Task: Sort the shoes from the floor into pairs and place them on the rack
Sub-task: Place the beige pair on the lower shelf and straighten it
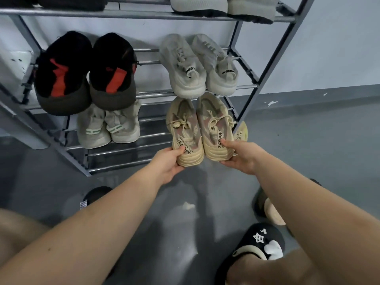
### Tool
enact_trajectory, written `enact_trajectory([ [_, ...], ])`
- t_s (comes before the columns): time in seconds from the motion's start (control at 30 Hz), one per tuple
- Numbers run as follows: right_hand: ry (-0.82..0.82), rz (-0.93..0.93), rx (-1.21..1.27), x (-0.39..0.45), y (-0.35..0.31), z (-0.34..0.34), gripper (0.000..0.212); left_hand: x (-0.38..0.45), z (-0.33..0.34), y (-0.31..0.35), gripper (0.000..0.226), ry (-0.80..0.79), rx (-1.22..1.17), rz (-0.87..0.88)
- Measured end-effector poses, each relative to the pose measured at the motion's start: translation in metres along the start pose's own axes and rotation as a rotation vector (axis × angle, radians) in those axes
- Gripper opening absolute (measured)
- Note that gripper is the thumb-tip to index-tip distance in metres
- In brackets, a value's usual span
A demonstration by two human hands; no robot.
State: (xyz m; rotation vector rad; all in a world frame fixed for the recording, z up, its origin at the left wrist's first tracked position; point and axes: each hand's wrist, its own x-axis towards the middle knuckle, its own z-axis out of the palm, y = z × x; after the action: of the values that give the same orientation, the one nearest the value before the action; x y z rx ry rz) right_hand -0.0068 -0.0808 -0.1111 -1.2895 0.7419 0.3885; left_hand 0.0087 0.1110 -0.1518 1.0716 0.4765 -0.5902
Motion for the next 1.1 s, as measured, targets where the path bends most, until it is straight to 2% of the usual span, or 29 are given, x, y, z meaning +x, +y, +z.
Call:
enact_trajectory([
  [0.07,-0.018,0.009,0.028,0.017,-0.001,0.000,0.018,0.015,0.000,0.005,0.033,0.011,0.023,0.008],
  [0.17,-0.023,0.028,0.096,0.041,0.004,-0.003,0.047,0.031,0.002,0.008,0.034,0.033,0.067,0.011],
  [0.23,-0.015,0.034,0.126,0.055,0.007,-0.003,0.051,0.039,0.004,0.008,0.033,0.053,0.067,0.011],
  [0.33,0.019,0.024,0.164,0.070,0.009,-0.002,0.068,0.050,0.009,0.009,0.036,0.074,0.063,0.029],
  [0.43,0.051,-0.011,0.189,0.081,0.006,0.001,0.065,0.062,0.013,0.010,0.038,0.134,0.077,0.078],
  [0.53,0.083,-0.046,0.230,0.087,0.004,0.003,0.047,0.073,0.015,0.008,0.045,0.204,0.104,0.096],
  [0.6,0.093,-0.086,0.199,0.087,0.007,0.005,0.035,0.076,0.014,0.004,0.060,0.227,0.111,0.095],
  [0.67,0.090,-0.119,0.137,0.085,0.012,0.006,0.042,0.076,0.012,0.000,0.071,0.230,0.143,0.108],
  [0.73,0.094,-0.143,0.060,0.080,0.015,0.006,0.047,0.069,0.011,-0.005,0.075,0.236,0.263,0.163],
  [0.87,0.126,-0.237,-0.094,0.068,0.023,0.006,0.064,0.052,0.007,-0.018,0.098,0.313,0.685,0.342],
  [1.0,0.171,-0.336,-0.224,0.063,0.032,0.008,0.072,0.042,0.005,-0.017,0.095,0.430,1.128,0.534],
  [1.1,0.195,-0.389,-0.305,0.058,0.031,0.007,0.070,0.044,0.007,-0.013,0.091,0.438,1.365,0.513],
])
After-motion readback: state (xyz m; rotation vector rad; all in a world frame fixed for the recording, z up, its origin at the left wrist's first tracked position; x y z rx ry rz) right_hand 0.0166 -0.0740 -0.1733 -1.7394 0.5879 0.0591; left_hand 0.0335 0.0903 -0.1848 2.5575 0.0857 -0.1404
